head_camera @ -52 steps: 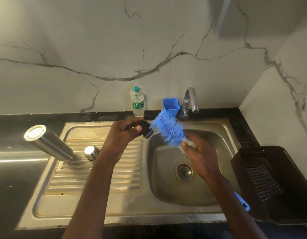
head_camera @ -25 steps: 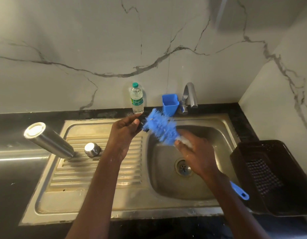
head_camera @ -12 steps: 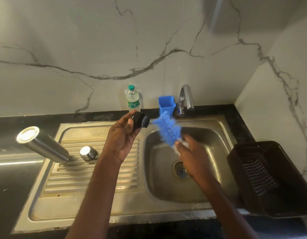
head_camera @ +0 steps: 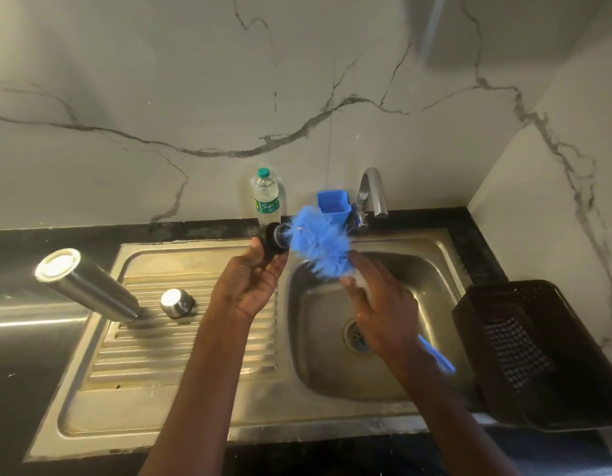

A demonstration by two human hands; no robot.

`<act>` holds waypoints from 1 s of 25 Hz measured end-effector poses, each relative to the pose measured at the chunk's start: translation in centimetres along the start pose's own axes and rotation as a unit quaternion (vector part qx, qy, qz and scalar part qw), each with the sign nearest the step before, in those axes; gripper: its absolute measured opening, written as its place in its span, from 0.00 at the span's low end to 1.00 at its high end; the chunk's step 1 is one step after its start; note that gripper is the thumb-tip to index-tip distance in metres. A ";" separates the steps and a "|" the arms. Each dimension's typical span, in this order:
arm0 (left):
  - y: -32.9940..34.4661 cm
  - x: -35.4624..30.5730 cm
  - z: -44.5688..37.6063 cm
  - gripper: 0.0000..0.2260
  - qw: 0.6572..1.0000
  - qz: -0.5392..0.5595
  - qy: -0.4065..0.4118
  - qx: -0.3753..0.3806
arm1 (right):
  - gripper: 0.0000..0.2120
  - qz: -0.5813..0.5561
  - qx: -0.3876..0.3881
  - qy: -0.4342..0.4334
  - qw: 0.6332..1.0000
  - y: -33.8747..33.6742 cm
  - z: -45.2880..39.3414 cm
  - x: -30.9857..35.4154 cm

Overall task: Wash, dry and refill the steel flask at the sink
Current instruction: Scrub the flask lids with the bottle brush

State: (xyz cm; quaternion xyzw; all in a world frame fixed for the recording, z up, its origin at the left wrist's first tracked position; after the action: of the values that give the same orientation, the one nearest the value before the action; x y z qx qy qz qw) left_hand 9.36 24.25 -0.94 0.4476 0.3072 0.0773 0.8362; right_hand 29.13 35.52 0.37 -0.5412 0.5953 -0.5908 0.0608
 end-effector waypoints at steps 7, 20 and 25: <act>-1.0 -0.7 -0.1 0.17 0.999 -0.030 0.016 -0.003 | 0.26 -0.034 -0.002 0.016 0.999 0.5 1.0 -2.6; 1.0 0.8 0.3 0.16 0.976 -0.065 0.137 0.158 | 0.20 -0.132 0.104 0.137 0.976 -0.7 -0.1 0.5; 1.3 2.1 0.6 0.18 0.987 -0.033 0.097 0.125 | 0.19 -0.108 0.116 0.124 0.979 -0.1 0.3 1.1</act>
State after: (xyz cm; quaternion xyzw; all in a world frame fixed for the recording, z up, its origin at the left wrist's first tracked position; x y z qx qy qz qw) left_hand 11.58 25.49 -0.57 0.5287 0.4086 0.0535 0.7421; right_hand 28.97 34.54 0.96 -0.5140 0.4634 -0.7217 -0.0151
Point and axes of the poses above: each hand's wrist, its own z-axis away from the middle knuckle, its own y-axis out of the palm, x = y × z, the point moved 5 cm from there along -z, towards the middle knuckle, and after that the axes turned 7 degrees about x, right-handed, at the moved point
